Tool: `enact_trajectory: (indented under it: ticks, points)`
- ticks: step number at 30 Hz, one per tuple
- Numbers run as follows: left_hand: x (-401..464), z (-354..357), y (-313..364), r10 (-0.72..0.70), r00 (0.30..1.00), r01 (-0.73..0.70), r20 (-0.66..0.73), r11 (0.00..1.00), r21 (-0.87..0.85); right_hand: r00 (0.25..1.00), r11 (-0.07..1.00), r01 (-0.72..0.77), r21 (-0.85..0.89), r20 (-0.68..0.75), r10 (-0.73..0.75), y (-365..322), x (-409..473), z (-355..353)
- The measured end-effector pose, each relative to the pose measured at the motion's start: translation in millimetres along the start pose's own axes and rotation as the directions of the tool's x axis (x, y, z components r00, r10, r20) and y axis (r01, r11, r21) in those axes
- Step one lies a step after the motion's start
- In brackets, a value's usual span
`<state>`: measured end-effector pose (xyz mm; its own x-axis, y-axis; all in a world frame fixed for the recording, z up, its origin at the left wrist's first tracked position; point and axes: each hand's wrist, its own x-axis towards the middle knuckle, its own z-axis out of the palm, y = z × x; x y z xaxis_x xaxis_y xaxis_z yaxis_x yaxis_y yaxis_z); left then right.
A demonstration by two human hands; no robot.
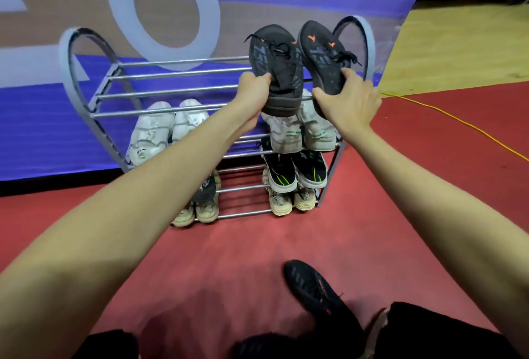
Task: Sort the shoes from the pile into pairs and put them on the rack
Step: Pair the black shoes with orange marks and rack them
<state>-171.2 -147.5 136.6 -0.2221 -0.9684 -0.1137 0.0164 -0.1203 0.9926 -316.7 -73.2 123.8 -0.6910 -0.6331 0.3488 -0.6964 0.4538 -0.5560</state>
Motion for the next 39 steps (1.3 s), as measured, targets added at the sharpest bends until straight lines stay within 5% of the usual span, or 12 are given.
enact_trajectory:
  ticks: [15, 25, 33, 39]
  points:
    - [56.5, 32.3, -6.4, -0.054, 0.998, 0.053, 0.019, 0.997, 0.058, 0.986, 0.974, 0.163, -0.156, -0.011, -0.166, 3.3, 56.9, 33.8]
    - [64.8, 44.4, -4.6, -0.115, 0.993, 0.113, 0.032, 0.992, 0.055, 0.985, 0.985, 0.154, -0.081, 0.09, -0.147, 13.5, 63.0, 31.8]
    - [62.6, 43.1, -12.9, -0.089, 0.995, 0.075, 0.048, 0.968, 0.241, 0.93, 0.929, 0.368, -0.043, 0.02, -0.368, 38.8, 33.8, 29.8]
    - [5.9, 34.1, -20.2, 0.153, 0.985, -0.087, -0.082, 0.844, 0.529, 0.884, 0.881, 0.468, -0.064, 0.06, -0.465, 49.9, -11.5, 25.1]
